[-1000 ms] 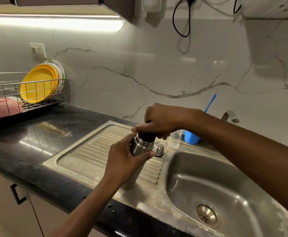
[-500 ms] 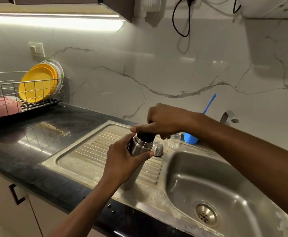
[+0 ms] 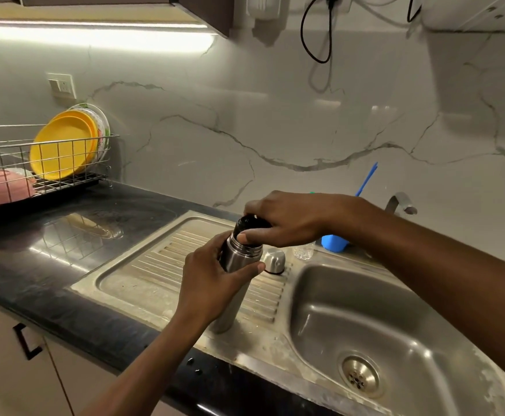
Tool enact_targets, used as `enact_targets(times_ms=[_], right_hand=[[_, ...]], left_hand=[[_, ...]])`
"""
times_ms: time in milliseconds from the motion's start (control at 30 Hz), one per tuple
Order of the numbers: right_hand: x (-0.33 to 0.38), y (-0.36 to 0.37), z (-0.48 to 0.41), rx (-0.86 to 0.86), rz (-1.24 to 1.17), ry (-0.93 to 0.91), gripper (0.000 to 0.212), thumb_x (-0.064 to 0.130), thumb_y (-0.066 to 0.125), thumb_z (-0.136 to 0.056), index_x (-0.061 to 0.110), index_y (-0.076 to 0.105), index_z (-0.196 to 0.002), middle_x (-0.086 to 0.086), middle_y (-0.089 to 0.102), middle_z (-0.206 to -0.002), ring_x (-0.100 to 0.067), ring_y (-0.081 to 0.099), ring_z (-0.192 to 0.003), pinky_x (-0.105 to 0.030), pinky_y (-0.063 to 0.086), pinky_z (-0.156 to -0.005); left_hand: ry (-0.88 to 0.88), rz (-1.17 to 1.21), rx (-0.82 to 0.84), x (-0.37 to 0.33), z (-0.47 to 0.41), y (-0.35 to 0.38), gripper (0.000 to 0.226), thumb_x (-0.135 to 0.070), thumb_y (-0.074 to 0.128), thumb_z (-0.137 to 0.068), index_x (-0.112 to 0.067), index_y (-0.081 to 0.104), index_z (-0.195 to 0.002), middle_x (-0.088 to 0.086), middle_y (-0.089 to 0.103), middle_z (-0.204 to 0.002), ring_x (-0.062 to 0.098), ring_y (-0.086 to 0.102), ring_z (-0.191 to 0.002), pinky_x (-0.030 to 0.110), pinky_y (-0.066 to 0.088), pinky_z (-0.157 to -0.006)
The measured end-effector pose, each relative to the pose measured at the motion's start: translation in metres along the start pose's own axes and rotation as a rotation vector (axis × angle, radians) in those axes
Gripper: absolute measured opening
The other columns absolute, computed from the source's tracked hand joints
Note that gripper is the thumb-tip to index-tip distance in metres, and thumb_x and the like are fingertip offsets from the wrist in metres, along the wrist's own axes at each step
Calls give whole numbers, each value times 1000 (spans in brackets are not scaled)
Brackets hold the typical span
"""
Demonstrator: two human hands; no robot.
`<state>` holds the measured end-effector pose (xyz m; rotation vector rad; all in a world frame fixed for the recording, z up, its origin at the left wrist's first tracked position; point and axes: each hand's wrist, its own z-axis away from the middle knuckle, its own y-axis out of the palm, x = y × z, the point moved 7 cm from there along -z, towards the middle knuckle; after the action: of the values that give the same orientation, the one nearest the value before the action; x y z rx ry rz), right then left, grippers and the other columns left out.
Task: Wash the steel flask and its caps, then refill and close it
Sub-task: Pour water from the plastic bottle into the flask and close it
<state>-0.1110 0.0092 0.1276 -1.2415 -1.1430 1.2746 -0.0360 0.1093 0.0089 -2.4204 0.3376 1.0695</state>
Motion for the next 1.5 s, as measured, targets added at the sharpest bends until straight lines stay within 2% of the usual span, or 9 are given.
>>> enact_targets(times_ms=[367, 500, 633, 800, 933, 1033, 1200, 1333, 1500], right_hand=[[6, 8, -10, 33, 113, 136, 53, 63, 32, -106, 19, 55, -88, 4, 53, -78, -9, 51, -68, -25, 30, -55], [-15, 6, -11, 83, -115, 270, 62, 76, 31, -99, 23, 52, -73, 1, 58, -76, -15, 57, -72, -29, 38, -61], [-68, 16, -27, -82, -475, 428, 82, 77, 21, -99, 11, 69, -89, -8, 71, -80, -21, 66, -74, -34, 49, -70], [-137, 115, -65, -9, -324, 576, 47, 52, 53, -103, 10, 66, -119, -14, 72, -115, -28, 71, -98, -40, 58, -85], [-161, 191, -80, 150, -281, 635, 93, 65, 69, -84, 22, 35, -160, -7, 44, -162, -31, 46, -144, -42, 42, -115], [-167, 210, -84, 103, -297, 663, 92, 56, 69, -75, 26, 38, -157, -7, 51, -155, -30, 53, -135, -43, 48, -107], [-155, 189, -84, -6, -281, 579, 40, 35, 73, -84, 22, 62, -121, -6, 68, -118, -23, 61, -97, -33, 47, -73], [-139, 107, -58, -144, -289, 498, 47, 47, 76, -84, 23, 62, -122, 1, 66, -105, -21, 63, -94, -28, 46, -67], [-99, 3, -6, -193, -725, 311, 52, 44, 75, -91, 24, 60, -136, -1, 69, -119, -20, 72, -100, -23, 59, -66]], left_hand=[[73, -74, -69, -17, 7, 5, 60, -69, 83, -70, -59, 50, -120, -45, 56, -86, -19, 63, -84, 16, 55, -79], [59, -56, -70, -17, 2, 6, 63, -78, 77, -67, -59, 50, -121, -46, 56, -86, -15, 65, -87, 13, 52, -78], [24, -26, -64, -5, -4, 3, 68, -71, 84, -66, -44, 65, -125, -32, 68, -99, -10, 67, -89, 28, 61, -82], [-33, -13, -72, 9, -5, -6, 66, -60, 93, -64, -43, 70, -123, -26, 75, -97, -7, 70, -89, 36, 63, -81], [-24, -21, -51, 10, -4, -4, 68, -67, 88, -64, -46, 66, -125, -29, 73, -101, -9, 69, -93, 33, 63, -81], [-22, -24, -37, 10, -5, -3, 73, -70, 86, -64, -44, 66, -129, -29, 72, -103, -11, 68, -94, 32, 63, -83], [-24, 2, -31, 7, -4, -3, 72, -69, 87, -63, -46, 65, -128, -30, 73, -103, -9, 69, -94, 34, 63, -82], [-53, 24, -35, 11, -4, -2, 75, -67, 90, -61, -41, 68, -129, -25, 75, -103, -6, 70, -93, 38, 64, -82], [-55, 29, -36, 8, 0, 2, 76, -70, 88, -60, -45, 65, -128, -30, 71, -103, -9, 68, -94, 35, 63, -85]])
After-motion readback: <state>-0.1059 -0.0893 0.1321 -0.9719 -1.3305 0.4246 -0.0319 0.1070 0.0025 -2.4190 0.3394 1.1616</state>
